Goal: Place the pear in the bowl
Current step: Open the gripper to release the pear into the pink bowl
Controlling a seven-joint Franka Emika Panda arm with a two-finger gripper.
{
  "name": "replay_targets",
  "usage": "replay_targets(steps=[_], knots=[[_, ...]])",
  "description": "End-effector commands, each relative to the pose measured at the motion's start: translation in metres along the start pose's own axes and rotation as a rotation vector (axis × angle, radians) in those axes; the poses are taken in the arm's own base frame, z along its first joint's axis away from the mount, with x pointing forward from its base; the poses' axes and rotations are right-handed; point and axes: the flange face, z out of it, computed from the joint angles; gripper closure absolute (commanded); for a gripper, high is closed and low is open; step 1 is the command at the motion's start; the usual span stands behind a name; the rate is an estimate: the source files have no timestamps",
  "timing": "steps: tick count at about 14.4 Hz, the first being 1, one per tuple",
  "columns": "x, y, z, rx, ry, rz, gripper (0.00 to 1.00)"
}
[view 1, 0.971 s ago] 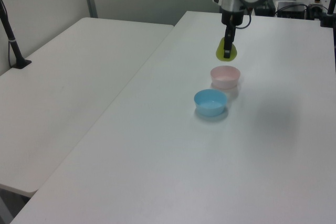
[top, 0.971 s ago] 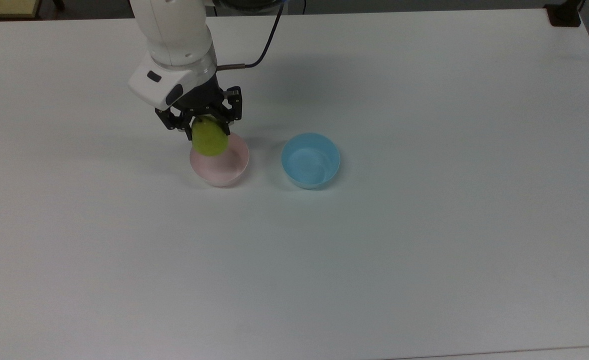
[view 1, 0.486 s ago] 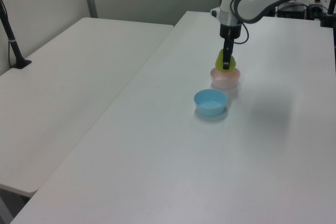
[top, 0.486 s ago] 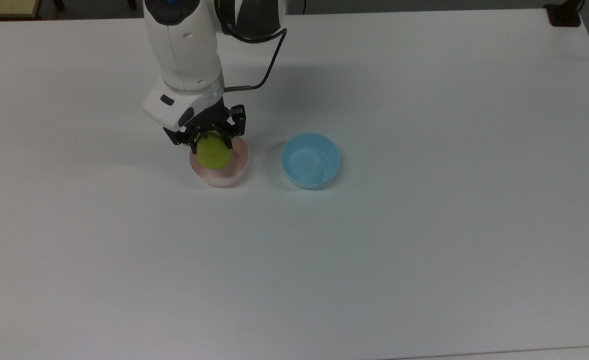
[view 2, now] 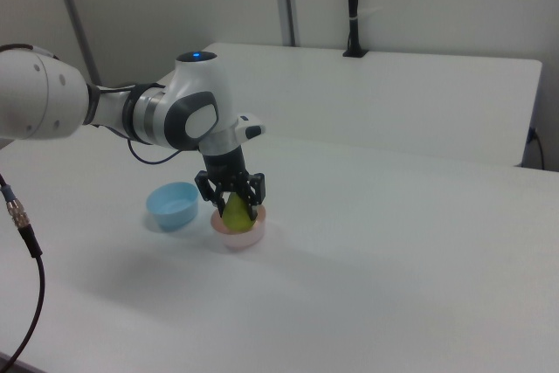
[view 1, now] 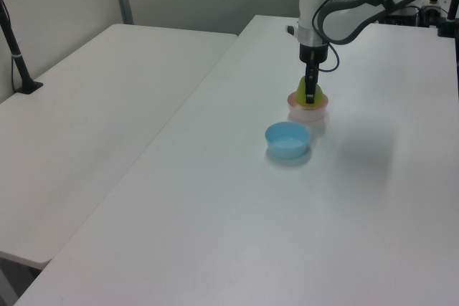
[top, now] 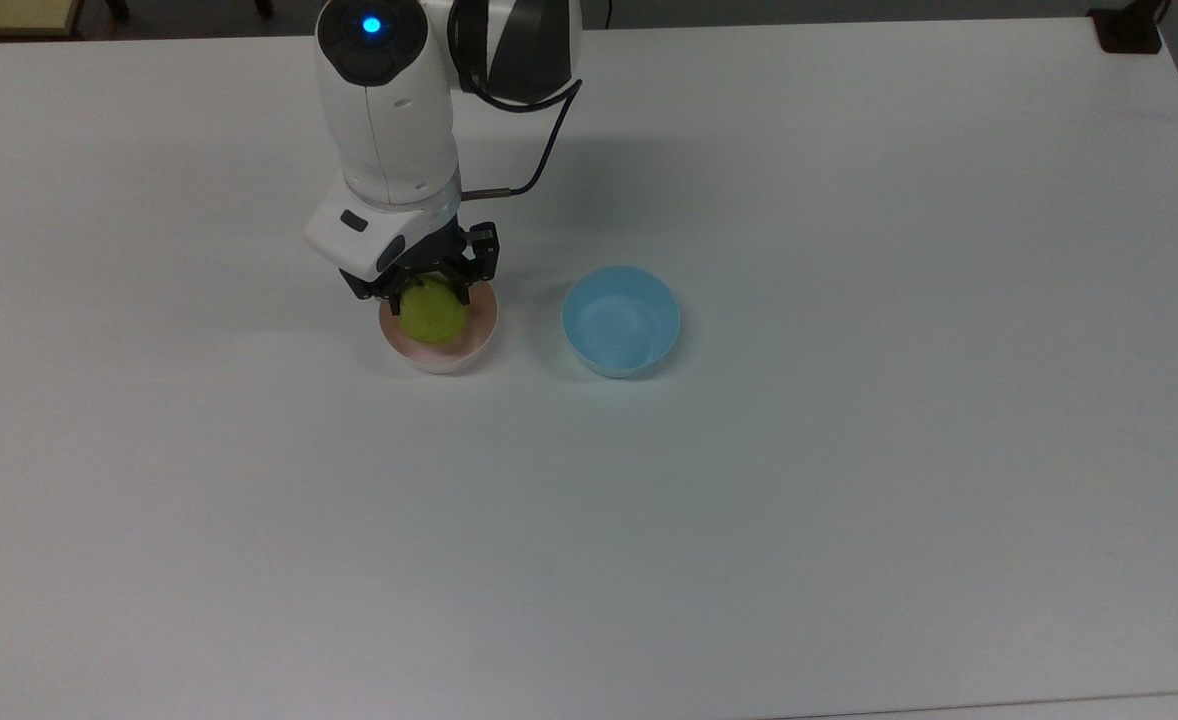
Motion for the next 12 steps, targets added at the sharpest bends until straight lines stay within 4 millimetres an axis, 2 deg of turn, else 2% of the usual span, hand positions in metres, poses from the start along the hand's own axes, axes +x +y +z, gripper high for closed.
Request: replay_targets(steps=[1, 3, 4, 7, 9, 10, 12], knots=[[-0.001, -0.002, 0.000, -0.024, 0.017, 0.011, 0.40], [-0.001, 0.000, -0.002, -0.025, 0.018, 0.021, 0.06], [-0.001, -0.001, -0.003, -0.025, 0.022, 0.047, 0.00], [0.001, -0.002, -0.018, -0.025, 0.038, 0.091, 0.00], [0.002, -0.003, -0.045, -0.023, 0.048, 0.113, 0.00], [0.006, -0.006, -0.071, -0.015, 0.023, 0.117, 0.00], [0.006, -0.005, -0.111, -0.006, -0.005, 0.122, 0.00]])
